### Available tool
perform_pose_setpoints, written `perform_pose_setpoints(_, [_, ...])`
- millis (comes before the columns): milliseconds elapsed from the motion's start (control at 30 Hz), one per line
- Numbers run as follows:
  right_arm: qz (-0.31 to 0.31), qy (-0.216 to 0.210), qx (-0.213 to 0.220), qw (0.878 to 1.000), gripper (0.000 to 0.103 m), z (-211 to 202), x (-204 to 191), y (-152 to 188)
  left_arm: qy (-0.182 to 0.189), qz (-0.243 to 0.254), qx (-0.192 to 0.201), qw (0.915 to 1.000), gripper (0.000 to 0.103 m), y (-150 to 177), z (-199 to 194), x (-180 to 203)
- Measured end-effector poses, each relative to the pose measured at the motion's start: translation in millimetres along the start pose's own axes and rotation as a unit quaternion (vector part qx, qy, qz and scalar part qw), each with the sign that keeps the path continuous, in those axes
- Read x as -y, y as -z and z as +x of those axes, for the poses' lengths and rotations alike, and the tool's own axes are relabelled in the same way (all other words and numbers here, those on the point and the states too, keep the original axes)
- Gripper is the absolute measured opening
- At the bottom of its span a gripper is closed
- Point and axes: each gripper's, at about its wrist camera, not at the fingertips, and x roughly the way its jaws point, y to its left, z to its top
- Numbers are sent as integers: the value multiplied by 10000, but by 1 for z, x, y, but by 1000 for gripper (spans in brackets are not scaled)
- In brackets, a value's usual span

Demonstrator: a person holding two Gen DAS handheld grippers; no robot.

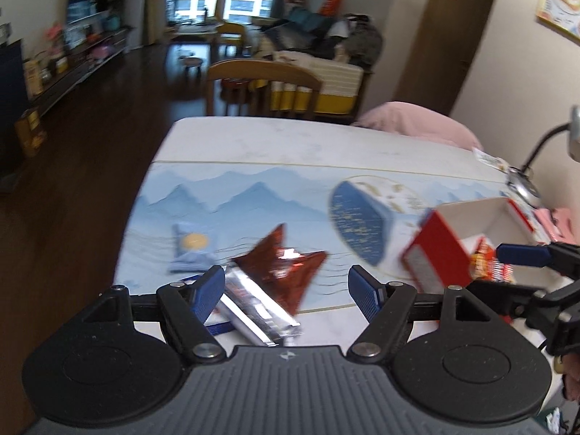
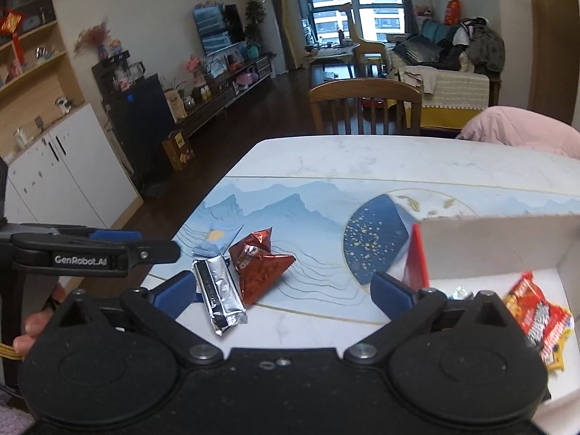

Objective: Organize snacks
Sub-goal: 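Grasp the red chocolate bag with the right gripper while the left grasps a silver bar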

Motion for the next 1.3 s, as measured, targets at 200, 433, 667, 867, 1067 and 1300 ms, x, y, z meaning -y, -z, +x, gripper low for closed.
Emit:
perform_pose_setpoints(200, [-42,-109,-357,9993,103,37,-1,-15,-159,-203,-212,9994,75,12,18,-20])
perform_pose_setpoints(433, [-284,-218,-804,9961,100,79,-3,-24,-228,-482,-536,9971,75,26,48,-28])
perform_pose_setpoints(667, [-519,-292,-1198,9910,96,129,-7,-31,-264,-771,-782,9936,75,34,72,-34])
perform_pose_setpoints(867, [-982,-356,-1469,9836,92,173,-19,-36,-362,-883,-883,9915,75,36,79,-36])
perform_pose_setpoints(1067, [-1417,-488,-1770,9727,91,207,-32,-33,-373,-979,-998,9895,75,35,86,-33])
perform_pose_setpoints(1300, [-1465,-537,-2075,9657,81,230,-30,-31,-248,-1343,-1294,9821,75,36,106,-27])
